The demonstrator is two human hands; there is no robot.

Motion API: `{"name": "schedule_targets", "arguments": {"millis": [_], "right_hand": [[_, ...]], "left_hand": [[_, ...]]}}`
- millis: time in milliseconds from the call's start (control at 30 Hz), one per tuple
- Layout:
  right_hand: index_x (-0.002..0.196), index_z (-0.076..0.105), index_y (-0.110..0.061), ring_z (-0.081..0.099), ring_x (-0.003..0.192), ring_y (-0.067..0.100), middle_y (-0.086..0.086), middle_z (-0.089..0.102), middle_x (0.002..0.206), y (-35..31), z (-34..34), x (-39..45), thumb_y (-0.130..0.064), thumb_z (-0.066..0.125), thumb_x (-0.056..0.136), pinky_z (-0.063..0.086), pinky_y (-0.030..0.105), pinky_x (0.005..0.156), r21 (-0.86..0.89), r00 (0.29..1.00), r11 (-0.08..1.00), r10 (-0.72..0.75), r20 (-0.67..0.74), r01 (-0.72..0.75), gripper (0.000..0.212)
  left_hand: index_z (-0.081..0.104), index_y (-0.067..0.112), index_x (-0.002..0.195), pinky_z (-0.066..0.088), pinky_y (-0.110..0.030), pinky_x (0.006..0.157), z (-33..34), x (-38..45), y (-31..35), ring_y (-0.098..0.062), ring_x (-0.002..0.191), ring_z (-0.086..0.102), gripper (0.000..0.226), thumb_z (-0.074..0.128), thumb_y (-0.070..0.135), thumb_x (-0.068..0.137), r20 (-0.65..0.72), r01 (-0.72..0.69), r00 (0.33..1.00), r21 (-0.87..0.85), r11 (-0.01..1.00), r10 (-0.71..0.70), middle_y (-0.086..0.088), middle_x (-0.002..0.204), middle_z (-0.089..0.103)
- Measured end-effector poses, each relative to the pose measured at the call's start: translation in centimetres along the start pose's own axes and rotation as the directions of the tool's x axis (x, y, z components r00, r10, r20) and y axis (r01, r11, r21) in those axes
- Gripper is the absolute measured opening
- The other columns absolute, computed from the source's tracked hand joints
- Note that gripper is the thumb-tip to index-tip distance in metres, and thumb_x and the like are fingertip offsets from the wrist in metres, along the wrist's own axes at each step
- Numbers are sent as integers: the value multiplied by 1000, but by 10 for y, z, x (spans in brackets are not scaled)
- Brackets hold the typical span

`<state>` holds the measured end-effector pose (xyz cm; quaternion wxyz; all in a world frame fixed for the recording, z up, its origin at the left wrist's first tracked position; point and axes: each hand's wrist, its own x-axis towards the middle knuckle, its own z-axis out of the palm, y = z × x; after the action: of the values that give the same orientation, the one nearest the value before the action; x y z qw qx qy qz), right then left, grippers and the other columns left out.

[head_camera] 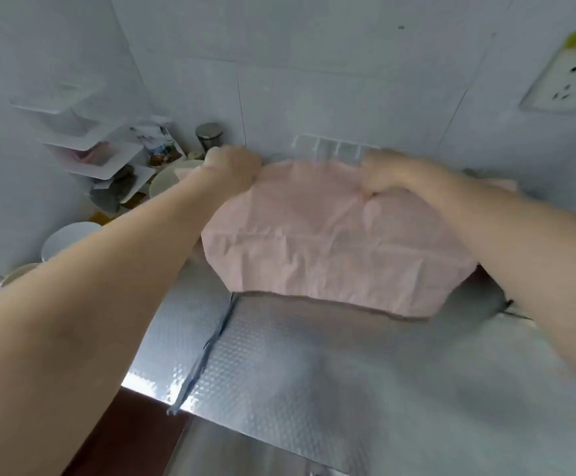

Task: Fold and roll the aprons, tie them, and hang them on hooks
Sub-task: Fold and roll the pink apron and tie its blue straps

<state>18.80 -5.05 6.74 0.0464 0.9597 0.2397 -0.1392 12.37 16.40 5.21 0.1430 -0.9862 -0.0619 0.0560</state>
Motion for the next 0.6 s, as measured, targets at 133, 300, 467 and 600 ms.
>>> {"name": "schedule_targets", "arguments": {"millis": [133,300,467,600], "right_hand": [[116,52,8,57,105,37,26,56,116,5,-57,-33,-11,63,85,38,30,70,31,955,999,52,-291,-45,38],[100,62,2,60,96,36,22,63,103,-13,-26,-82,-10,53,89,39,31,69,-137,928,990,-22,-372,-32,18],[108,65,-4,63,100,31,15,66,108,-45,79,-130,-5,46,89,47,34,81,-394,977,910,-187,-102,133,27],[121,58,-6,57,113,29,13,60,123,-65,161,-146,-6,44,91,45,32,89,-378,959,887,-202,201,266,33]], "left_hand": [[45,11,127,44,-44,87,-67,-35,-12,-40,113,54,29,42,10,98,-292,87,953,7,996,-81,-20,122,55],[43,8,123,44,-39,76,-43,-93,-7,-38,102,60,27,39,12,96,-304,-22,952,59,998,39,-18,113,61],[30,9,132,40,-33,88,75,-145,20,-28,109,58,38,37,12,95,-4,-269,962,191,944,274,-9,122,59],[20,7,142,31,-37,104,161,-179,44,-27,129,42,50,36,9,95,260,-369,905,86,925,337,-9,139,45]]}}
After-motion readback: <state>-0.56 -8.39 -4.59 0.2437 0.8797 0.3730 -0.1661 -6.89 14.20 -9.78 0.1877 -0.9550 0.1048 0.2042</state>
